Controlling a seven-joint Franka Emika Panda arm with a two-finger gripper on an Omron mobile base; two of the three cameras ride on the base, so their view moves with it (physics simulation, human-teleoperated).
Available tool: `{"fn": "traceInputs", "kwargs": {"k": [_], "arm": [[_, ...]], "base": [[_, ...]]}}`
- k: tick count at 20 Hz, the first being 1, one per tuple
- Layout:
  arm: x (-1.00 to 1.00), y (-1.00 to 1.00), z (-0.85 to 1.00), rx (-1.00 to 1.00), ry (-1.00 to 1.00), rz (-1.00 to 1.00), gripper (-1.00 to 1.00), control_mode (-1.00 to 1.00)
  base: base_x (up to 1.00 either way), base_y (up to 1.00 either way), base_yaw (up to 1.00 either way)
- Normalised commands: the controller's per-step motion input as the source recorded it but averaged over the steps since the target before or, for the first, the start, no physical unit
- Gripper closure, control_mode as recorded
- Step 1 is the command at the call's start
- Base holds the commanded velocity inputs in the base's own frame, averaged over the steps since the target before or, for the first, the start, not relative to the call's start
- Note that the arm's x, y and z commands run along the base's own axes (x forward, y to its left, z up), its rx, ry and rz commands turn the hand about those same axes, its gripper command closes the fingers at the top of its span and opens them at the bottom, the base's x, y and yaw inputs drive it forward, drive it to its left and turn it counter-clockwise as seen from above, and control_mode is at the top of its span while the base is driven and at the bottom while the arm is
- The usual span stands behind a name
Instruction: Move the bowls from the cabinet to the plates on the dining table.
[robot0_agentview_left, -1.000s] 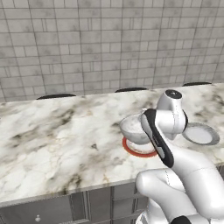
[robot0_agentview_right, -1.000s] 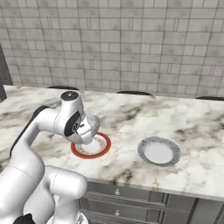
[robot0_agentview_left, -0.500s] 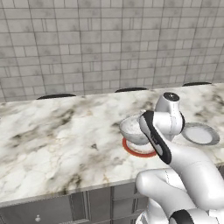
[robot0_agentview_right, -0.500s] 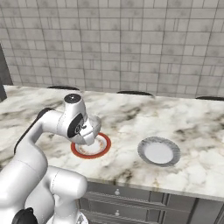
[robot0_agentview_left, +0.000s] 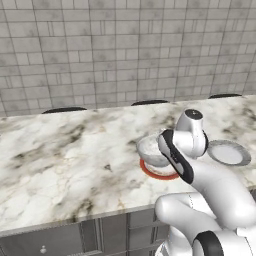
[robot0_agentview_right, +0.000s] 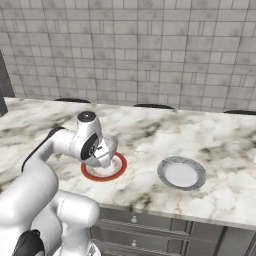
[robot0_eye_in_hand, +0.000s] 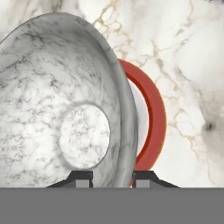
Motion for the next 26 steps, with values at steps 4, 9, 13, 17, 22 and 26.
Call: {"fn": "traceInputs", "kwargs": {"k": [4,9,13,17,22,26], "arm": [[0.11,-0.03,-0.2,0.0,0.0,0.0,1.0,-1.0],[0.07,-0.04,-0.15,0.0,0.0,0.0,1.0,-1.0],[0.08,-0.03,-0.17,0.0,0.0,0.0,1.0,-1.0],[0.06,-0.04,-0.16,0.0,0.0,0.0,1.0,-1.0],[0.08,-0.05,-0.16,0.0,0.0,0.0,1.0,-1.0],[0.0,-0.04,-0.08,0.0,0.02,0.0,1.0,-1.0]], "base": [[0.0,0.0,0.0],[0.0,0.0,0.0],[0.0,0.0,0.0],[0.0,0.0,0.0],[0.0,0.0,0.0],[0.0,0.0,0.0]]}}
